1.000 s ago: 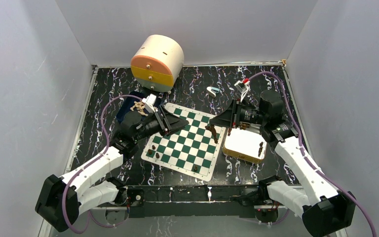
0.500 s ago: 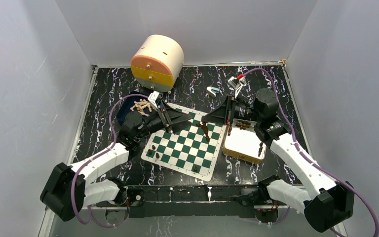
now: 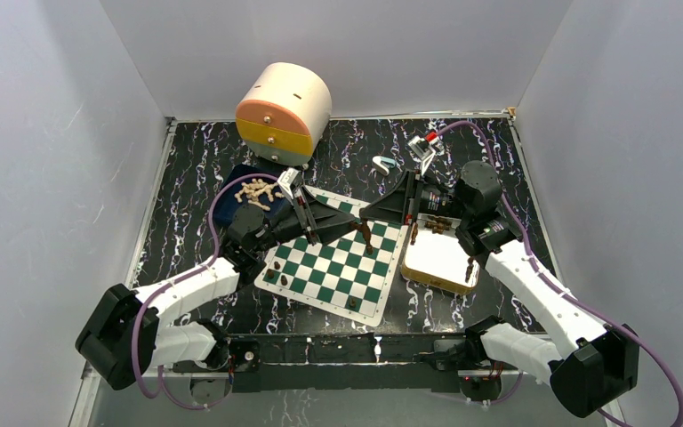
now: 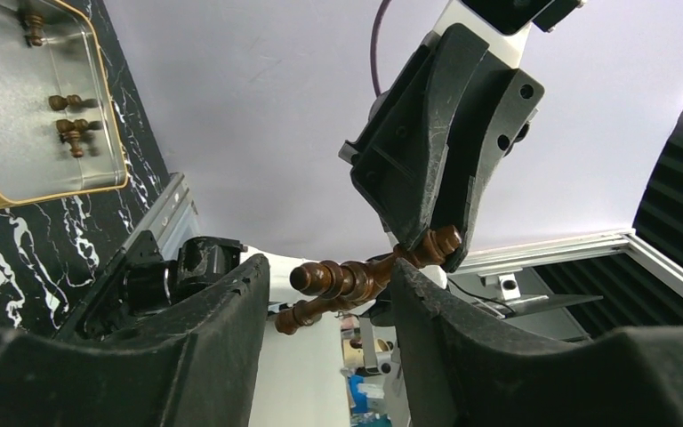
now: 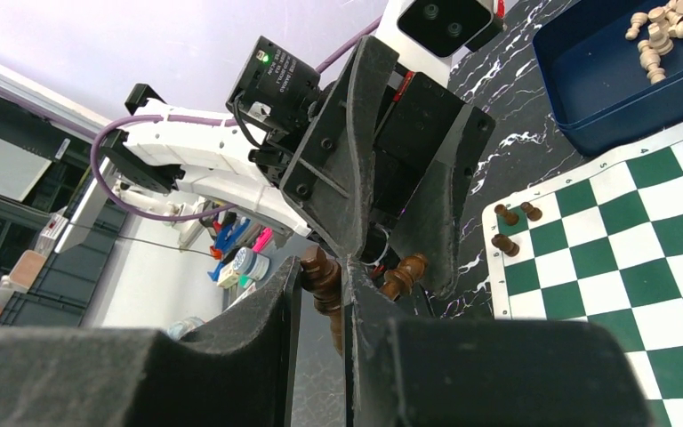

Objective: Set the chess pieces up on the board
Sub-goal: Pick up the chess piece.

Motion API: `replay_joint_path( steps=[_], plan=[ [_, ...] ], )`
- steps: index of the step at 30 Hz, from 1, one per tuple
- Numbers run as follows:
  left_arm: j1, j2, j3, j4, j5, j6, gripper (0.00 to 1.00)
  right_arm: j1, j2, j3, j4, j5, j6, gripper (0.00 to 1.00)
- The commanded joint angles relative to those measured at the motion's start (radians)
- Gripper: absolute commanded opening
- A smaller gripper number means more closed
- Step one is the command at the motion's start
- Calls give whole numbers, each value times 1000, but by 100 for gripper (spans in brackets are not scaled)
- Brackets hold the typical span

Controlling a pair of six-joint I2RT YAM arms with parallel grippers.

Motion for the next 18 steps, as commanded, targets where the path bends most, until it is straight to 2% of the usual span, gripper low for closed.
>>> replay_joint_path(
  steps=[1, 9, 18],
  plan=[
    [-8, -22, 3, 61, -11, -23, 48, 8, -13, 28, 74, 4, 9, 8],
    [-9, -31, 2, 72, -14, -34, 31, 7, -16, 18, 71, 10, 8, 8],
    [-9, -43, -9, 74, -14, -27, 5, 7, -18, 15, 20, 39, -31, 7]
  ],
)
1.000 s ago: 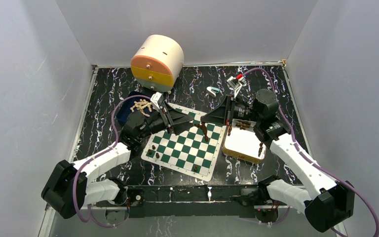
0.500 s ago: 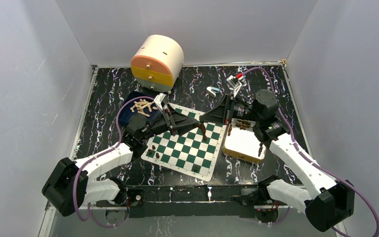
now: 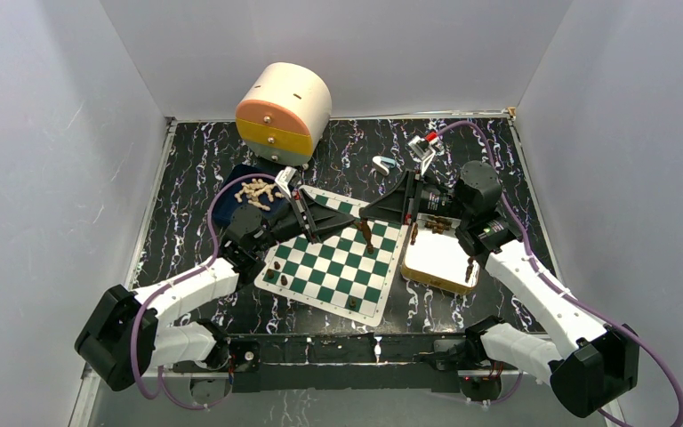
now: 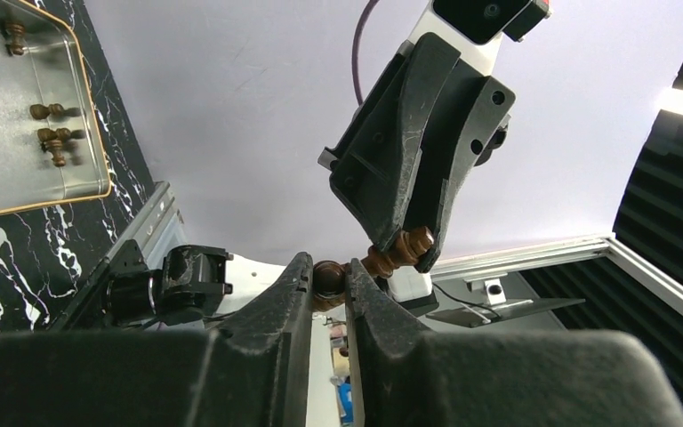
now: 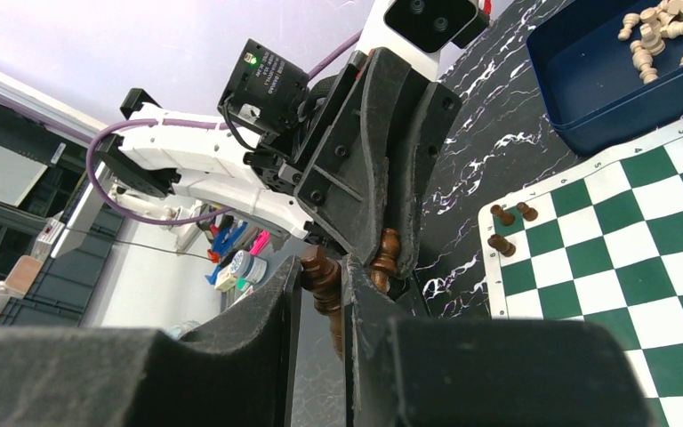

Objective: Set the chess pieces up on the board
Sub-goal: Pick up the chess piece.

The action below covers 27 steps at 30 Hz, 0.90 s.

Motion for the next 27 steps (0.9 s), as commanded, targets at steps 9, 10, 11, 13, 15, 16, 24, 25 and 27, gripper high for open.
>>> replay_joint_path(
  steps=[9, 10, 11, 13, 15, 16, 24, 25, 27],
  plan=[
    [-5, -46, -19, -59, 11, 124, 0, 5, -42, 15, -107, 103, -126, 7],
    [-5, -56, -11, -115, 9, 162, 0, 5, -46, 14, -122, 109, -137, 7],
    [-4, -70, 4, -191, 0, 211, 0, 6, -51, 10, -135, 113, -147, 7],
    [-4, -105, 50, -391, -36, 348, 0, 6, -61, 5, -160, 125, -162, 7],
    [-7, -143, 113, -608, -101, 511, 0, 6, -69, 1, -184, 136, -178, 7],
    [-6, -161, 141, -706, -144, 585, 0, 6, -71, 1, -199, 141, -189, 7],
    [-42, -216, 233, -1146, -472, 902, 0, 6, -81, -16, -236, 164, -228, 7],
    [-60, -211, 240, -1179, -510, 918, 0, 6, -81, -17, -238, 164, -229, 7],
    [-97, -200, 254, -1227, -619, 940, 0, 6, -81, -17, -244, 166, -235, 7]
  ],
)
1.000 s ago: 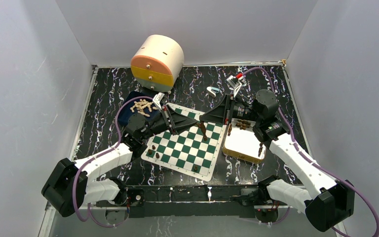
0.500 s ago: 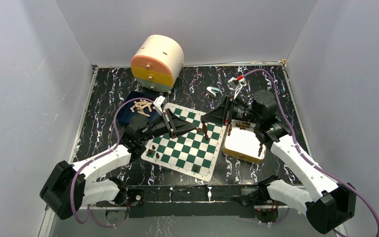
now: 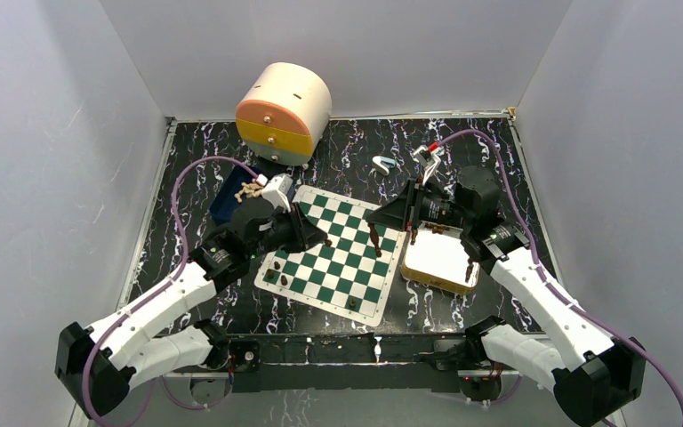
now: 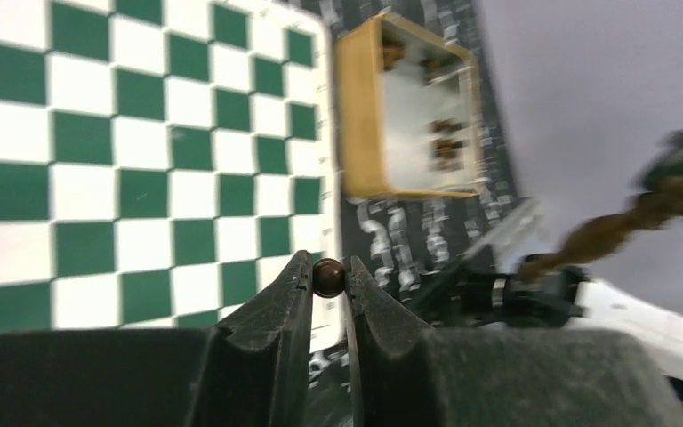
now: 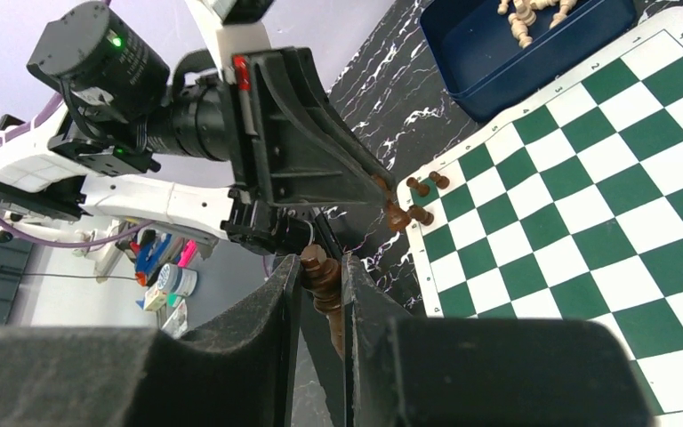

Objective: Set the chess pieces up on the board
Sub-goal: Pick up the chess piece, then place the chess piece on the chessboard.

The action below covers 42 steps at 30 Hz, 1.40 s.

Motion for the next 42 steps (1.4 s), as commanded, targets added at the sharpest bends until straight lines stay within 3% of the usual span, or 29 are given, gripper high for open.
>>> replay_joint_path(
  steps=[1, 11, 16, 42],
  plan=[
    [-74, 12, 46, -218, -262, 140, 0, 6, -23, -9, 11, 15, -36, 7],
    [-300, 116, 39, -325, -648, 153, 0, 6, -27, -13, -9, 32, -53, 7],
    [-378, 160, 7, -317, -748, 116, 0, 6, -25, -9, -9, 33, -55, 7],
    [-383, 65, -281, -81, -774, 51, 0, 6, -24, -7, -42, 31, -50, 8]
  ],
)
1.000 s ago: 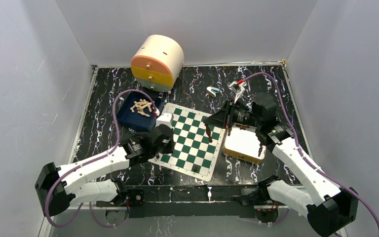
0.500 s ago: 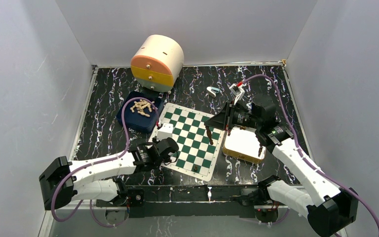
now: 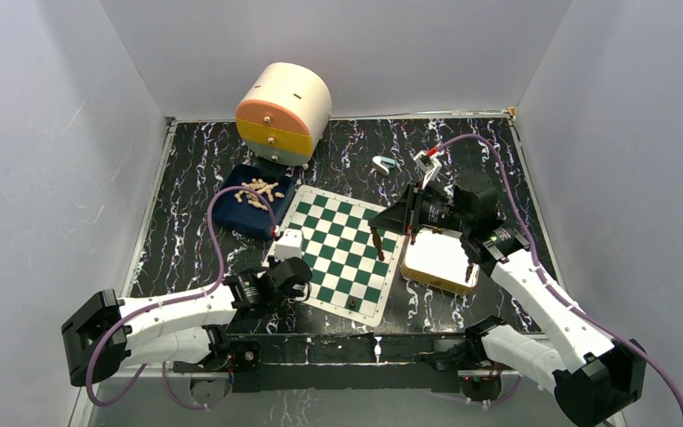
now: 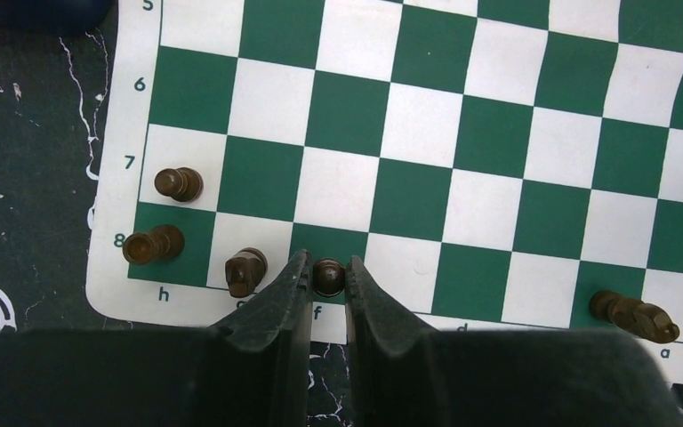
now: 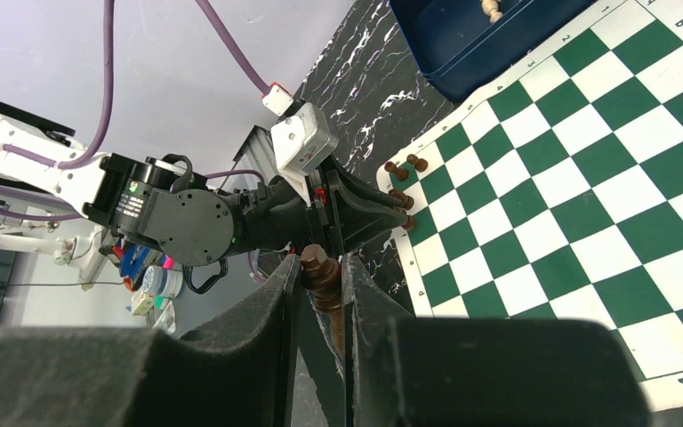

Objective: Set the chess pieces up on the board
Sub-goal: Place the chess piece on the chessboard.

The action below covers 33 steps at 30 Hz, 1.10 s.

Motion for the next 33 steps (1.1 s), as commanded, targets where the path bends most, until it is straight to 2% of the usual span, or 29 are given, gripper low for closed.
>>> replay_joint_path(
  steps=[1, 14, 33],
  plan=[
    [-2, -26, -14, 43, -61, -16, 0, 6, -9, 14, 25, -9, -16, 8],
    [-2, -12, -53, 119, -33, -2, 0, 5, 32, 52, 25, -23, -14, 8],
    [-2, -10, -74, 87, -27, -39, 0, 6, 16, 42, 28, -13, -35, 8]
  ],
)
